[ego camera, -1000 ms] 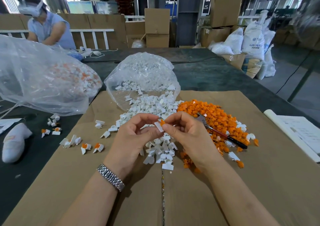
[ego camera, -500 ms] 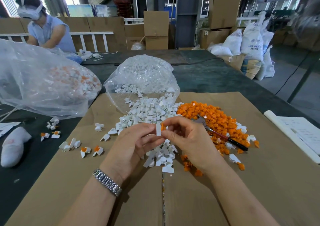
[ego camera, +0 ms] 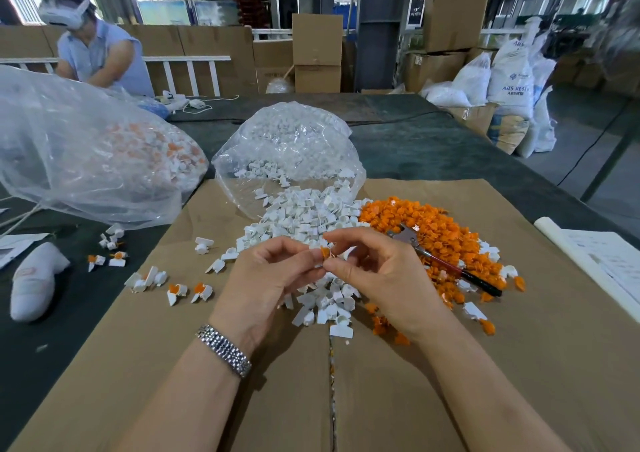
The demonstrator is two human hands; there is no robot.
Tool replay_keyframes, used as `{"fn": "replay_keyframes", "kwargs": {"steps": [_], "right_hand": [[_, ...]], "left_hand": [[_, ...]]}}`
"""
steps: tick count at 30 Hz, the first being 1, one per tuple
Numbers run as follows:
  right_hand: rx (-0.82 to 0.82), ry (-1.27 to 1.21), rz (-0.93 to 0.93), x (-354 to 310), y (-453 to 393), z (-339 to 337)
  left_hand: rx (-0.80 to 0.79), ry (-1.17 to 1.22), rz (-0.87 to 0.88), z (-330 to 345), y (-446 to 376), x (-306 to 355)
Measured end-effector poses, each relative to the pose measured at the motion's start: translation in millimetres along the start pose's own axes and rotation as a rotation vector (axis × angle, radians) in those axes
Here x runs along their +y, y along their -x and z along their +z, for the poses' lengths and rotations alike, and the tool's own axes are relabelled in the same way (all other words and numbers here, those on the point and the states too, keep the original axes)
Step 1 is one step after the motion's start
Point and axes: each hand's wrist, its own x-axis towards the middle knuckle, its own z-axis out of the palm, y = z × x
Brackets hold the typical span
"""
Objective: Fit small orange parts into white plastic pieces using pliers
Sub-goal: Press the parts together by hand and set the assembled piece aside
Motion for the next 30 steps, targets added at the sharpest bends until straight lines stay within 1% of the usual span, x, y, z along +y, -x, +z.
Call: {"fn": "replay_keyframes", "kwargs": {"steps": [5,9,13,18,24,27,30], "right_hand": [[0.053,0.053,-0.040,2.2,-1.7,3.1],[0.049,-0.023,-0.004,3.0,-2.2,2.3],[0.010,-0.091,0.025,1.5,-1.5,3.2],[0.038,0.034,-0.013,2.3,-1.6,1.4],[0.057,0.053,-0.026,4.9,-2.7,2.1],[0.033,-0.005,-0.004,5.1,-2.6,0.6],[-0.010,-0.102,0.080,4.9,-2.8,-1.9]], "left_hand": [[0.020,-0.042,0.013,3.4,1.7,-0.7],[0.026,-0.069,0.035,4.5,4.1,0.9],[0.039,-0.106,0.064,6.1,5.8,2.8],[0.034,-0.115,0.031,5.0,5.1,2.2],[-0.012,-0.056,-0.013,3.7,3.5,2.5],[-0.017,-0.054,-0.019,1.6,4.0,3.0],[-0.004,-0.105,0.017,1.4,3.9,2.5]]}}
